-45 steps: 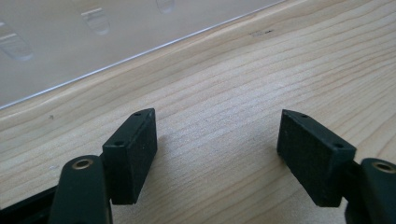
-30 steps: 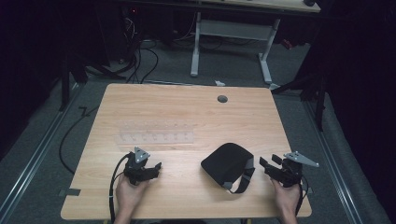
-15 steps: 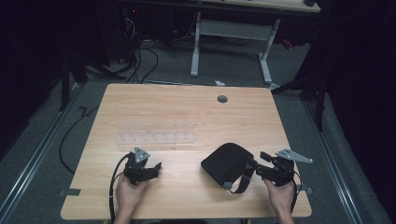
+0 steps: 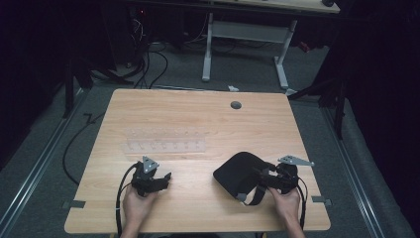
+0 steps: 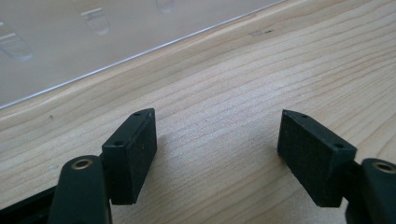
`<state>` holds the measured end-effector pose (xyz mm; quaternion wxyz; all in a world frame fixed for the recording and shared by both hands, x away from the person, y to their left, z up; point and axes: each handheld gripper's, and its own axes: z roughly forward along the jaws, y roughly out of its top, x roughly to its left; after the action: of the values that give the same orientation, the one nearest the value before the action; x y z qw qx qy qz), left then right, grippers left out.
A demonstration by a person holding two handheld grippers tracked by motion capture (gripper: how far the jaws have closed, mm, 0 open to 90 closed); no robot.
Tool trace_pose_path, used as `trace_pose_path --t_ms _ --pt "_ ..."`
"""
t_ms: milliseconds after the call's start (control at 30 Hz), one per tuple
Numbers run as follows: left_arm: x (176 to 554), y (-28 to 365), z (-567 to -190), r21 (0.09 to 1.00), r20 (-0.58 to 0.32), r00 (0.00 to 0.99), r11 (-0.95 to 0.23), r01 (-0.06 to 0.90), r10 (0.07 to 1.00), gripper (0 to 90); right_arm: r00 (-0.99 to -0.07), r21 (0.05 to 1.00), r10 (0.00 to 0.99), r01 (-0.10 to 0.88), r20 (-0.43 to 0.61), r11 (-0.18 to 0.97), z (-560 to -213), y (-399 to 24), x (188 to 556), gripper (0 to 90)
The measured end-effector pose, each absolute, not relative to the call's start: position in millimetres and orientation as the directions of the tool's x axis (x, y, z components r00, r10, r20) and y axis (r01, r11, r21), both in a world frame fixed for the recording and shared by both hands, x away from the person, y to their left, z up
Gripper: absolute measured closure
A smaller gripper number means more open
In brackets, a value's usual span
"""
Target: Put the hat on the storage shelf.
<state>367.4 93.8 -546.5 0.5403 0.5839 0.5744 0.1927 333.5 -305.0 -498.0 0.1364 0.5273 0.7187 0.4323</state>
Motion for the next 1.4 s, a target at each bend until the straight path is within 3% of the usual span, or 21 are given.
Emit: trace_pose_path --t_ms 467,667,1067,1200,1400 --pt "367 93 -547 0.853 -0.396 0.265 0.246 0.460 0.879 28.5 -0.426 0.719 0.858 0.688 0.288 0.100 -530 -300 337 41.5" --pt "367 93 -547 0.854 -0.395 0.265 0.245 0.460 0.880 28.5 -0.441 0.730 0.858 0.673 0.264 0.121 -532 -299 332 49.3" --pt "367 93 -547 0.853 -0.395 0.265 0.245 0.460 0.880 28.3 -0.525 0.744 0.818 0.639 0.236 0.195 -529 -294 326 79.6" --pt "367 93 -547 0.854 -0.394 0.265 0.244 0.460 0.880 28.3 -0.546 0.753 0.794 0.633 0.267 0.181 -527 -296 325 85.0" --pt "367 93 -547 0.854 -0.394 0.265 0.244 0.461 0.880 28.3 -0.565 0.761 0.777 0.623 0.277 0.181 -523 -297 320 85.8"
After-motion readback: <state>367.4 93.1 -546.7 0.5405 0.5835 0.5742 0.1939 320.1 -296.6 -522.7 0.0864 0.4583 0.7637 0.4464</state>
